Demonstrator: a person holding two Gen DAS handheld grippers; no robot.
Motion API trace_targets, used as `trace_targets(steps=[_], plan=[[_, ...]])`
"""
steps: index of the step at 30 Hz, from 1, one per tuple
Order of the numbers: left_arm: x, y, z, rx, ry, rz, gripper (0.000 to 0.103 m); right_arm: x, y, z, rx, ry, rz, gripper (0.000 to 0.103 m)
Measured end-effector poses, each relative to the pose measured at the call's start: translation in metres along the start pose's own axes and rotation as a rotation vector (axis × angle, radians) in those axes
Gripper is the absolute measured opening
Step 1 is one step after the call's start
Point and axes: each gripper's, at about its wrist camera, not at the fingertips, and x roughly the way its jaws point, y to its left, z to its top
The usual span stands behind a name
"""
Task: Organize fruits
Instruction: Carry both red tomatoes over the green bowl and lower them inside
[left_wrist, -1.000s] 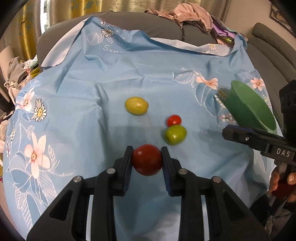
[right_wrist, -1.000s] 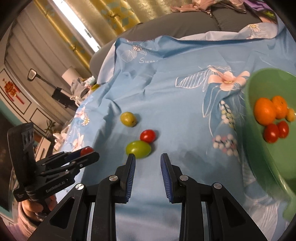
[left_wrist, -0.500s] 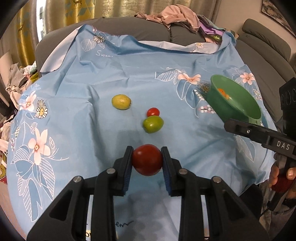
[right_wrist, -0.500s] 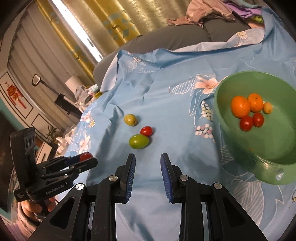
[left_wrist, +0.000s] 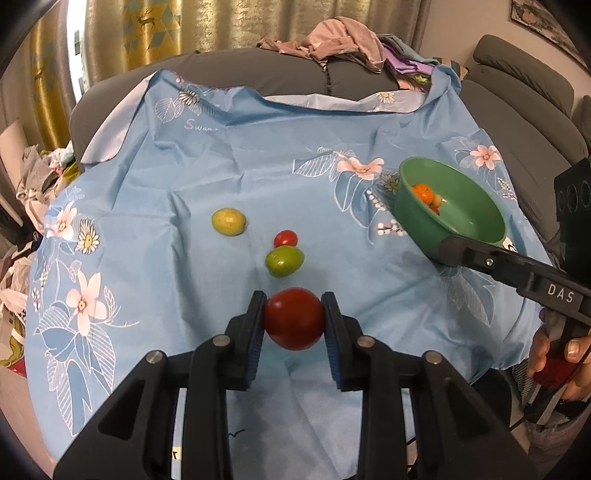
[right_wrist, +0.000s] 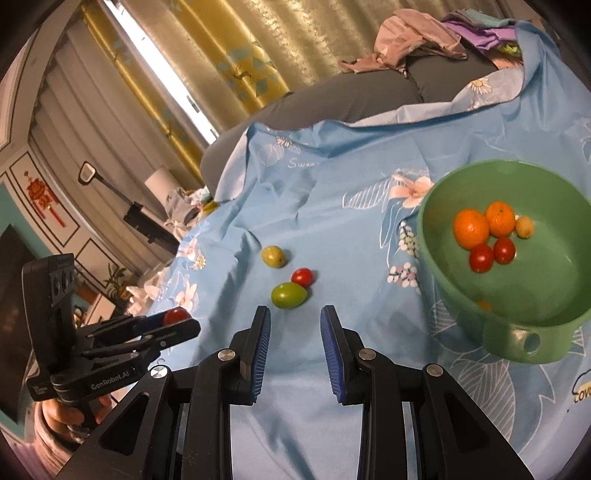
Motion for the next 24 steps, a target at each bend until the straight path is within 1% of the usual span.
trace_targets(steps=[8,24], plan=[[0.001,-0.02,0.014,0.047,-0.013,-0.004,0.03,-0.01,-0.007,0.006,0.006,-0.047,0.009,0.032],[0.01,-0.069,0.047,0.155,-0.035,-0.055,0.03,-0.039,-0.043,0.019,0.049,-0.134,-0.041,0.032]])
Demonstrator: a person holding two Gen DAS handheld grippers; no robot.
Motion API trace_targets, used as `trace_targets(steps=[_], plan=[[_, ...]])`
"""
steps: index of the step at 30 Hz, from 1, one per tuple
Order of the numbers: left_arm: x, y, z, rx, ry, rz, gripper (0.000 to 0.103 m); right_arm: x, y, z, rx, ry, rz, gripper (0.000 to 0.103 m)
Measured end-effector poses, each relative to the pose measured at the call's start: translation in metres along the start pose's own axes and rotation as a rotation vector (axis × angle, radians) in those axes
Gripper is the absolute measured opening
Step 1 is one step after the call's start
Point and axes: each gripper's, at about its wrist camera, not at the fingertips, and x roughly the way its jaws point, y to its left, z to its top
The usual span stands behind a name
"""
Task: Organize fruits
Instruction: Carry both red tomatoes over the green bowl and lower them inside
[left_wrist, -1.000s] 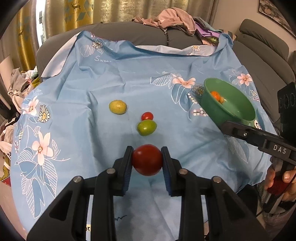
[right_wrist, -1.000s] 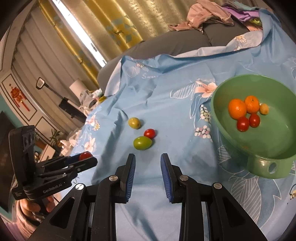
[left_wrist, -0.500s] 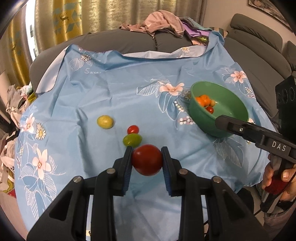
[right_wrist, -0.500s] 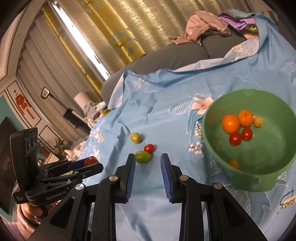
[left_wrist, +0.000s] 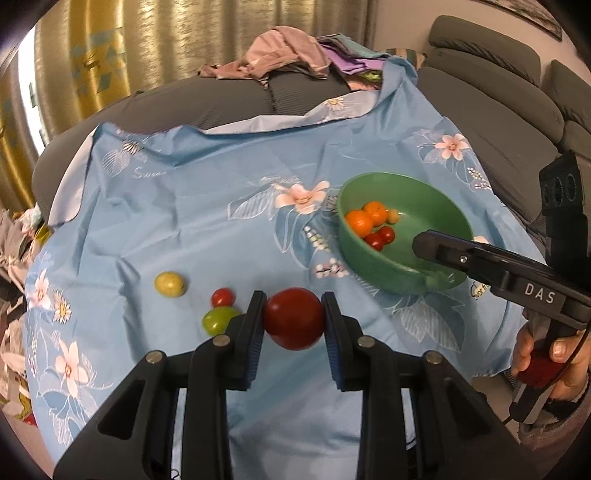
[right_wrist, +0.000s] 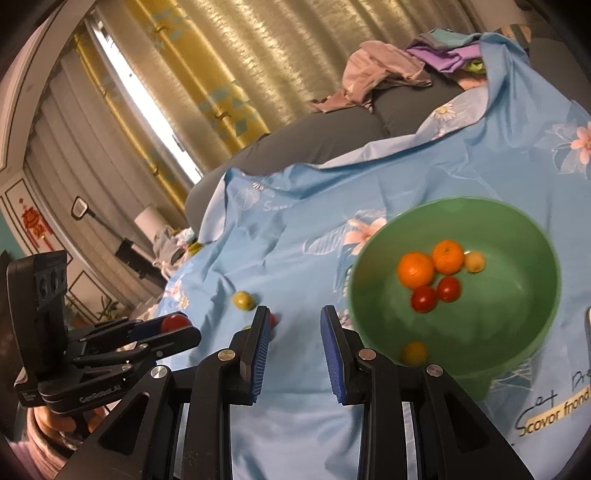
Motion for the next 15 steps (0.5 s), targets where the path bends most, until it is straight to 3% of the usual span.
trace_targets(steps=[15], plan=[[0.024,-0.052,0.043,0.108,-0.029,-0.068,0.03,-0.022,-0.039,0.016,0.026,-0.058,-0.085,0.032]])
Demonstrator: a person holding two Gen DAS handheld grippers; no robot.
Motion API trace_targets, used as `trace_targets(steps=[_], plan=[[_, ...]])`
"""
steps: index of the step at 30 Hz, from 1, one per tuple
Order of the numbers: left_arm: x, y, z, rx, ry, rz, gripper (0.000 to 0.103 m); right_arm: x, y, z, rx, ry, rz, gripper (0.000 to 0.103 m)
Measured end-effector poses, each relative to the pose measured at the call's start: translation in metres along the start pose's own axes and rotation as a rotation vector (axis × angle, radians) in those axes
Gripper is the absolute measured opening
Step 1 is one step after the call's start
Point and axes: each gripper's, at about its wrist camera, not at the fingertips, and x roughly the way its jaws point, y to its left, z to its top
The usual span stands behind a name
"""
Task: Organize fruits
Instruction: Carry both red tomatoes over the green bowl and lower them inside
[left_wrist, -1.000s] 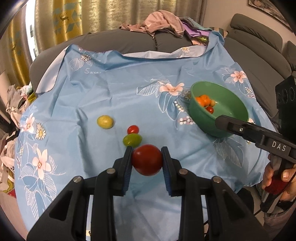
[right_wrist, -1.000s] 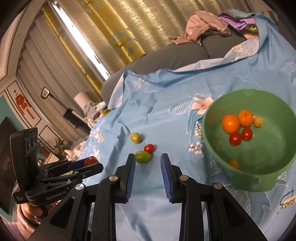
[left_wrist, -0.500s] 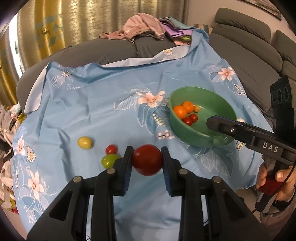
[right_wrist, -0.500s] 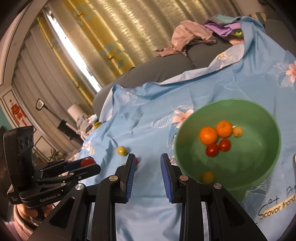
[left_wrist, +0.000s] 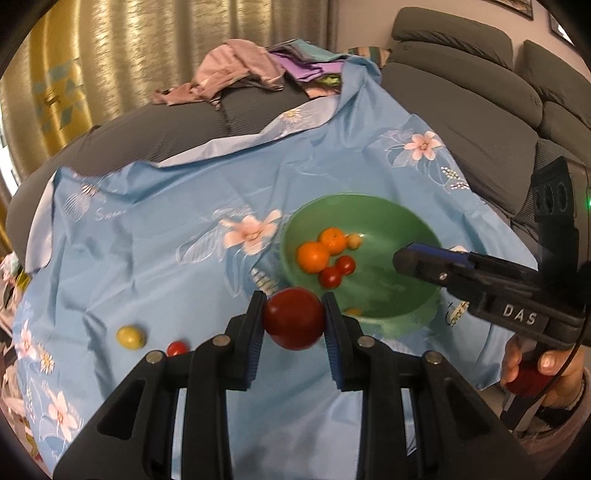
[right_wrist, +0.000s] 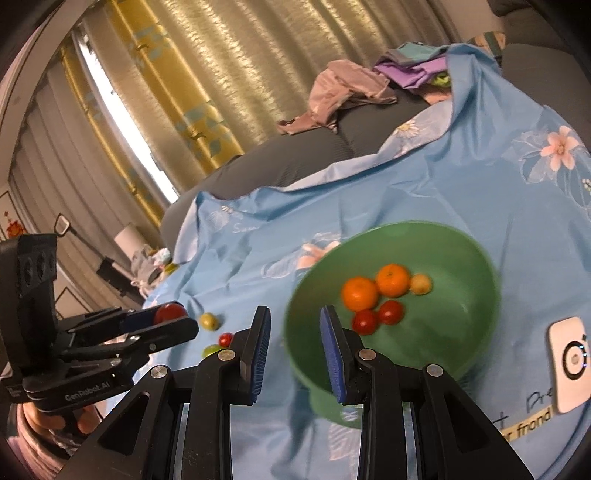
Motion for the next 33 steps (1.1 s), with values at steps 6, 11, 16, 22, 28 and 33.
trace_targets(steps=[6,11,16,22,28,33], plan=[[0.022,-0.02,0.016,0.048,0.018,-0.049,0.03,-0.003,-0.017,0.001,0.019,-0.012,-0.04,0.032],[0.045,-0.032,0.022,0.071,0.05,-0.07,0.03,0.0,-0.029,0.002,0.033,-0.003,-0.065,0.032],[0.063,-0.038,0.024,0.091,0.079,-0.076,0.03,0.002,-0.037,0.002,0.029,0.005,-0.098,0.032],[0.082,-0.041,0.022,0.108,0.115,-0.065,0.031,0.007,-0.039,-0.001,0.007,0.026,-0.141,0.032],[0.09,-0.045,0.019,0.124,0.127,-0.058,0.032,0.008,-0.036,-0.002,-0.018,0.035,-0.166,0.032],[0.09,-0.044,0.019,0.127,0.127,-0.061,0.032,0.009,-0.033,-0.001,-0.03,0.039,-0.171,0.032]])
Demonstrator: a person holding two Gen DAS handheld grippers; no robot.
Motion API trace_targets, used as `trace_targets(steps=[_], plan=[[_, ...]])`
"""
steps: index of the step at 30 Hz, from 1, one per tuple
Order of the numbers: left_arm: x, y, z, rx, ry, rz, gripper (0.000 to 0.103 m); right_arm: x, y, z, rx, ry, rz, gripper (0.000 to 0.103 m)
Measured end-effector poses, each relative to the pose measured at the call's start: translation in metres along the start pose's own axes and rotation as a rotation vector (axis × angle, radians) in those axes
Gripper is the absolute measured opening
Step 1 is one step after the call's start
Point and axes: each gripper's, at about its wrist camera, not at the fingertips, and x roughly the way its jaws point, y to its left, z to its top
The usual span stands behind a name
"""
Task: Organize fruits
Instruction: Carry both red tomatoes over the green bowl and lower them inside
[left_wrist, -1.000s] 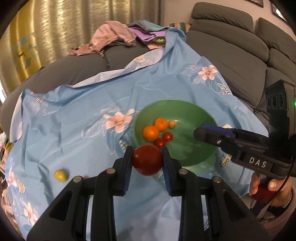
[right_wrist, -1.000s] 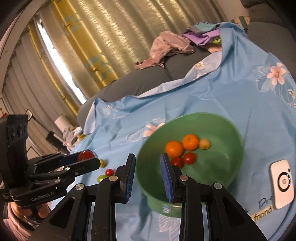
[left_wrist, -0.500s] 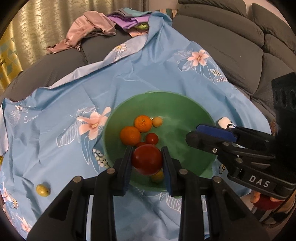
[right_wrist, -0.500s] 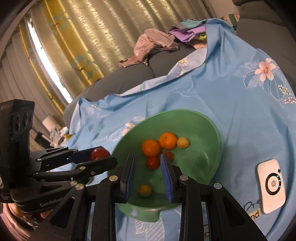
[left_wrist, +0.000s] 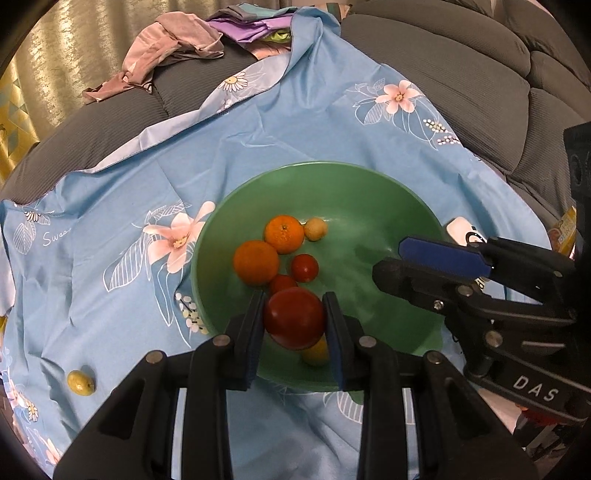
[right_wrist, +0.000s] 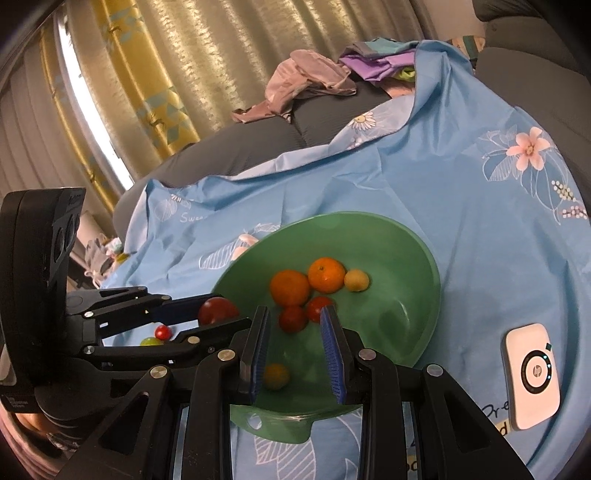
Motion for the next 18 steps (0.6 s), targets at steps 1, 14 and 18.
trace_targets(steps=[1,14,18], plan=[[0.0,-0.0002,-0.0001,0.0,0.0,0.001,0.032,0.0003,0.0012,0.0007,-0.005,0.0,-0.004,0.032],[0.0065,-0.0006,0.0036,0.017,0.012,0.005,0.032,0.0048,0.0034,0.003,-0.032,0.011,-0.053,0.032],[0.0092,-0.0007,0.0043,0.022,0.019,0.007,0.032,0.0063,0.0037,0.0035,-0.035,0.019,-0.064,0.032]])
